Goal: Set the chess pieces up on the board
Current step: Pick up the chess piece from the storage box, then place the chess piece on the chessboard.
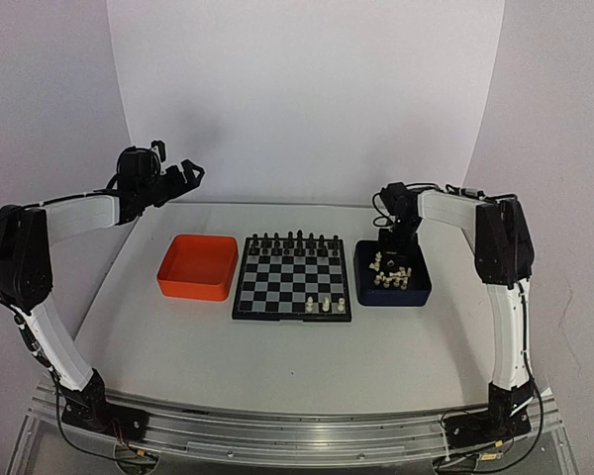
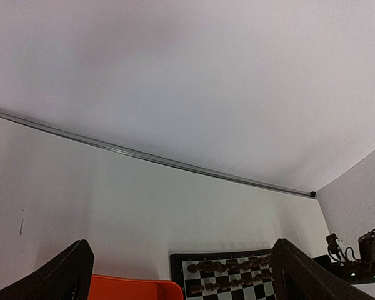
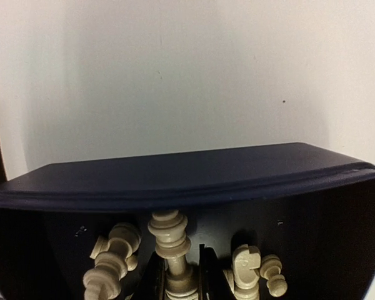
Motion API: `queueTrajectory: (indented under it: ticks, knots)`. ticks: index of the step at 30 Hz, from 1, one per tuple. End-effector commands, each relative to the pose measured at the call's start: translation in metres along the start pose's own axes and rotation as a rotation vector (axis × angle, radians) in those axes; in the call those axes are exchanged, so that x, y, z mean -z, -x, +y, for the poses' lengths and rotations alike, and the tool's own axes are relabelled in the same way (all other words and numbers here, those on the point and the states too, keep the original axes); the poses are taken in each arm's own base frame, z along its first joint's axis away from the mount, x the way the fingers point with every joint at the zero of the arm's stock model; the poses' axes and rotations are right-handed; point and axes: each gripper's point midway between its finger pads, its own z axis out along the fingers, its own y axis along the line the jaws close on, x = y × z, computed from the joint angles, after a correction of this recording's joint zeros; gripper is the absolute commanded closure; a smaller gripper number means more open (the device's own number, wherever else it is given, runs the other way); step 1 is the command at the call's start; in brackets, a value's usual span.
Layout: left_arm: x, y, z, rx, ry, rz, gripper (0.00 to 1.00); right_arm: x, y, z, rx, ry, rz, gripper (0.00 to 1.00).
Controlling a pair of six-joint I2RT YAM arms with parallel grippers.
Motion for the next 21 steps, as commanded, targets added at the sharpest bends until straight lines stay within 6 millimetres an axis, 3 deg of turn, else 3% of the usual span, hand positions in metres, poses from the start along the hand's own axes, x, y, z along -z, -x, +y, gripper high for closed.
queueTrajectory:
  ticks: [1, 8, 13, 16, 21]
  knots:
    - [0.012, 0.024, -0.024, -0.008, -0.079, -0.065, 0.00, 0.056, 0.021, -0.005, 0.005, 0.013, -0.118, 1.00]
    - [0.007, 0.026, -0.037, 0.007, -0.139, -0.045, 0.00, 0.095, 0.021, -0.012, 0.010, 0.031, -0.189, 1.00]
    - [0.000, 0.016, -0.049, 0.013, -0.193, 0.033, 0.00, 0.128, 0.018, -0.004, 0.038, 0.138, -0.274, 1.00]
    - [0.001, 0.008, -0.067, 0.002, -0.273, 0.080, 0.00, 0.148, 0.014, 0.012, 0.099, 0.267, -0.344, 1.00]
    - [0.017, -0.010, -0.118, -0.059, -0.509, 0.182, 0.00, 0.177, 0.002, 0.046, 0.218, 0.510, -0.445, 1.00]
